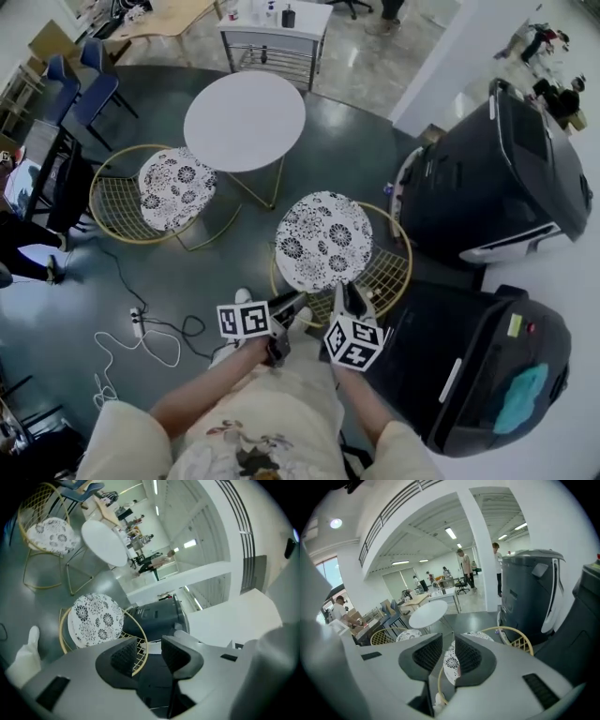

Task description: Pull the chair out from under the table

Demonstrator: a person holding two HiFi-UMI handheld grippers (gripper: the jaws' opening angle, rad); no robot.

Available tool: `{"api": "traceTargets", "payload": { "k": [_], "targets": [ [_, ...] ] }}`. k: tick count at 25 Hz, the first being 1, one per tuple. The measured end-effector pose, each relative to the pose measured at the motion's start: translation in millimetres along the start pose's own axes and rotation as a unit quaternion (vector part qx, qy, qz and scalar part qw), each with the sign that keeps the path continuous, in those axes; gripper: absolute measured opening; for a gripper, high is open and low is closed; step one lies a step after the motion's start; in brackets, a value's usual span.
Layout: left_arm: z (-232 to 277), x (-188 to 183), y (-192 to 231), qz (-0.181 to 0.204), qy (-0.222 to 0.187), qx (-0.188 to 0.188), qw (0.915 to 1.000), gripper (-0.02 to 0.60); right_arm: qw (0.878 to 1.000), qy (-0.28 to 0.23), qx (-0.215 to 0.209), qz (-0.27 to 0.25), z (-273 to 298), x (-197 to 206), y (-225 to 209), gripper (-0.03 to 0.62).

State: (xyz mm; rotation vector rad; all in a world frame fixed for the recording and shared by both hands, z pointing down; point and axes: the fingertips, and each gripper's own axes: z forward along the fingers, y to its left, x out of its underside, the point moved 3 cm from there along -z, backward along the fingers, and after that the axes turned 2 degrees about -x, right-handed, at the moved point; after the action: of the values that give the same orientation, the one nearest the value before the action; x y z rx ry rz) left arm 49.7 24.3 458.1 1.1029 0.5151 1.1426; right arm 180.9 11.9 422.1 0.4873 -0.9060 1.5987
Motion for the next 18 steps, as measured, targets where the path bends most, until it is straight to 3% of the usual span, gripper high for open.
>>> {"api": "traceTargets", "payload": {
  "k": [3, 6, 9, 12, 13, 16, 18],
  "targets": [
    [-24.4, -38.9, -20.7, 0.08, -0.035, -0.003, 0.9962, 0.153, 0.997, -0.043, -0.045, -0.047, -0.9, -28.4, 38.2, 0.087],
    [-59.3, -69.1, -39.7, 0.175, -0.084, -0.021, 0.9808, 0.094, 0.989, -0.074, -0.084, -0.094, -9.5, -46.1, 79.7, 0.087],
    [-93.2, -89.0, -59.9, 0.246, -0.128, -0.036, 0.96, 0.049, 0.979, -0.099, -0.122, -0.128, -22.1, -61.6, 117.5, 0.087],
    [-118.8, -99.3, -84.1, 0.323, -0.164, -0.047, 0.9309, 0.028, 0.966, -0.134, -0.158, -0.155, -39.0, -79.1, 148.8, 0.082],
    [-126.9, -100.0, -91.3, 0.337, -0.171, -0.045, 0.9248, 0.026, 0.96, -0.15, -0.17, -0.164, -47.1, -84.9, 160.5, 0.073],
    [-142.9, -103.5, -106.9, 0.342, -0.176, -0.024, 0.9228, 0.023, 0.939, -0.193, -0.196, -0.206, -68.0, -100.2, 192.7, 0.057],
    [-150.5, -109.7, -115.3, 0.357, -0.194, -0.02, 0.9134, 0.023, 0.927, -0.218, -0.206, -0.226, -74.4, -108.0, 206.4, 0.05]
  ]
}}
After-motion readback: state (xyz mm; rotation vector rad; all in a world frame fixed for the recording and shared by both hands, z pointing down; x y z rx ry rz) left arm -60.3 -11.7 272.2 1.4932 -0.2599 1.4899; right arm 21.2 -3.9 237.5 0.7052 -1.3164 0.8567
